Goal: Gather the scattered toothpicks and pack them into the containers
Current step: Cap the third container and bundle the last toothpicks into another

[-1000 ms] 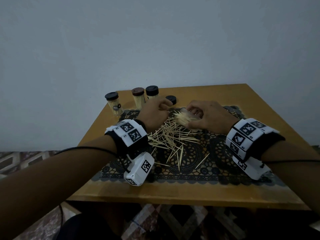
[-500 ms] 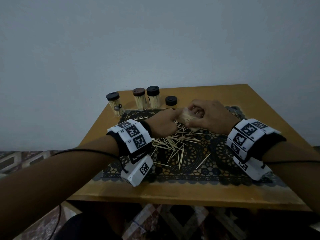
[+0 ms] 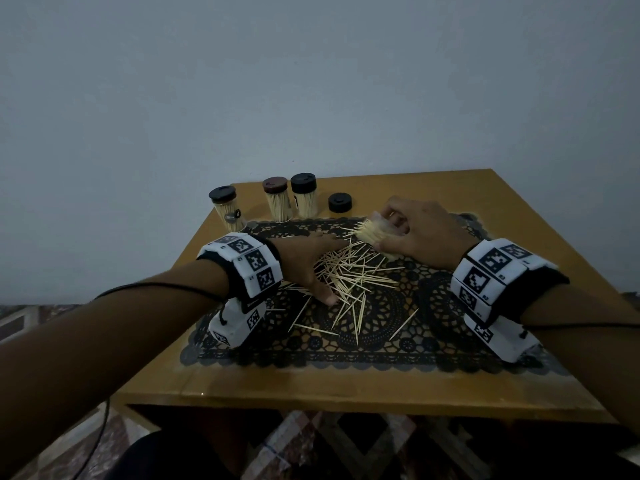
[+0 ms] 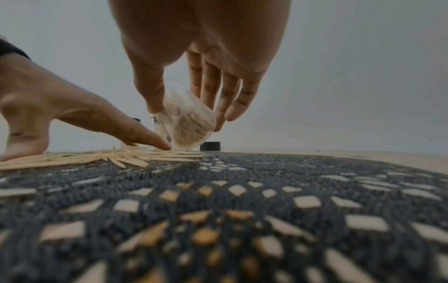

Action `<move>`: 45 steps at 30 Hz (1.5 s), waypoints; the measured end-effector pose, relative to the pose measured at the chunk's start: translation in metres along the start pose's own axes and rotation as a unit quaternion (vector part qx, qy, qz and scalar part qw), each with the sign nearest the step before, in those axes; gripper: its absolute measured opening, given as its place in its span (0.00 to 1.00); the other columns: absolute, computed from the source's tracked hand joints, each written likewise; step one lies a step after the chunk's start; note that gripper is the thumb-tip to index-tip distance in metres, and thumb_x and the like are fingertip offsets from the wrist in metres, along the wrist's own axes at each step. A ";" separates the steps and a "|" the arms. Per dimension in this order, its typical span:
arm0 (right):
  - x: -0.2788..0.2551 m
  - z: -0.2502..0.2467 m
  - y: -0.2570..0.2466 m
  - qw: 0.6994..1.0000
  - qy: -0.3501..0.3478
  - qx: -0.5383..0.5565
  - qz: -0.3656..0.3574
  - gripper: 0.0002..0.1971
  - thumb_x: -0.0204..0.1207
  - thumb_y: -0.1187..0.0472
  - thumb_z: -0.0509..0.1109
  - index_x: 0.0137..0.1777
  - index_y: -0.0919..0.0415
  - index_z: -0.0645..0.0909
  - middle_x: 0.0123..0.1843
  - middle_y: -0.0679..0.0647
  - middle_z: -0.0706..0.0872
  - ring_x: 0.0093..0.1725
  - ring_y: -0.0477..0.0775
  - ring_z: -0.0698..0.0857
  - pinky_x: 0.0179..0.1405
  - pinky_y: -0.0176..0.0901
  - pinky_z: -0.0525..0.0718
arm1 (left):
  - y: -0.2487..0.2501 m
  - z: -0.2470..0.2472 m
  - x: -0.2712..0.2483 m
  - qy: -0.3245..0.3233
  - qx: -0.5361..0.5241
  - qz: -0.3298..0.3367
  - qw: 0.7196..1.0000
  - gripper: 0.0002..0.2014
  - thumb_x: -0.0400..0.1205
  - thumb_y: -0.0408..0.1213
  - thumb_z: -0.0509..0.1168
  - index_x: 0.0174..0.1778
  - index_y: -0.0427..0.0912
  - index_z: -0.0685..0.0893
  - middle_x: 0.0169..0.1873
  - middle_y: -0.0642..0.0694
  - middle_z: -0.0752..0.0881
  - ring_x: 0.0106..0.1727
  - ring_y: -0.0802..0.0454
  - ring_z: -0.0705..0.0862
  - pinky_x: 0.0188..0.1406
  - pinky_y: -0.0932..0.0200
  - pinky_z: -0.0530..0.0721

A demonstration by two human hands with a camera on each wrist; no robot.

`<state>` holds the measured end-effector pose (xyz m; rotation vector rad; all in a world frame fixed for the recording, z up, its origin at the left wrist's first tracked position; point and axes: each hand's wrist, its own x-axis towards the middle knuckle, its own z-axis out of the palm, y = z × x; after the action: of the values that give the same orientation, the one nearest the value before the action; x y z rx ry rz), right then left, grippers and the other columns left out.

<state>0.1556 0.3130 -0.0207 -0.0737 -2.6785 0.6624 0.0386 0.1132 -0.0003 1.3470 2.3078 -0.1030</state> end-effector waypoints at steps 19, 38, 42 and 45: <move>-0.003 -0.003 -0.008 1.000 -0.010 0.014 0.014 0.19 0.67 0.51 0.82 0.52 0.56 0.81 0.47 0.50 0.86 0.46 0.53 0.85 0.46 0.53 0.87 | 0.001 0.011 -0.004 0.091 0.058 0.051 0.993 0.37 0.77 0.52 0.71 0.80 0.48 0.65 0.70 0.43 0.71 0.70 0.46 0.70 0.66 0.54 0.70; -0.005 -0.004 -0.010 1.000 -0.013 0.009 0.008 0.20 0.67 0.53 0.82 0.54 0.59 0.81 0.46 0.48 0.83 0.43 0.50 0.83 0.41 0.44 0.83 | -0.005 0.014 0.004 0.173 0.081 0.130 0.973 0.13 0.83 0.39 0.65 0.60 0.40 0.88 0.49 0.43 0.88 0.49 0.45 0.84 0.46 0.56 0.77; -0.004 -0.004 -0.009 1.000 -0.019 0.005 0.014 0.20 0.67 0.52 0.82 0.55 0.59 0.82 0.47 0.49 0.84 0.44 0.50 0.83 0.43 0.45 0.84 | -0.003 0.013 0.007 0.161 0.093 0.123 0.975 0.12 0.84 0.38 0.63 0.59 0.41 0.89 0.46 0.43 0.89 0.45 0.45 0.85 0.45 0.52 0.80; -0.003 -0.004 -0.008 1.000 -0.023 0.002 0.017 0.20 0.67 0.53 0.82 0.55 0.59 0.81 0.47 0.48 0.83 0.43 0.48 0.82 0.39 0.39 0.81 | -0.005 0.014 0.008 0.159 0.092 0.118 0.976 0.11 0.83 0.37 0.64 0.56 0.41 0.90 0.44 0.43 0.89 0.43 0.46 0.85 0.44 0.55 0.79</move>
<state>0.1605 0.3070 -0.0150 -0.1031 -2.7246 0.6886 0.0361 0.1135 -0.0171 1.8400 2.4182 -0.0259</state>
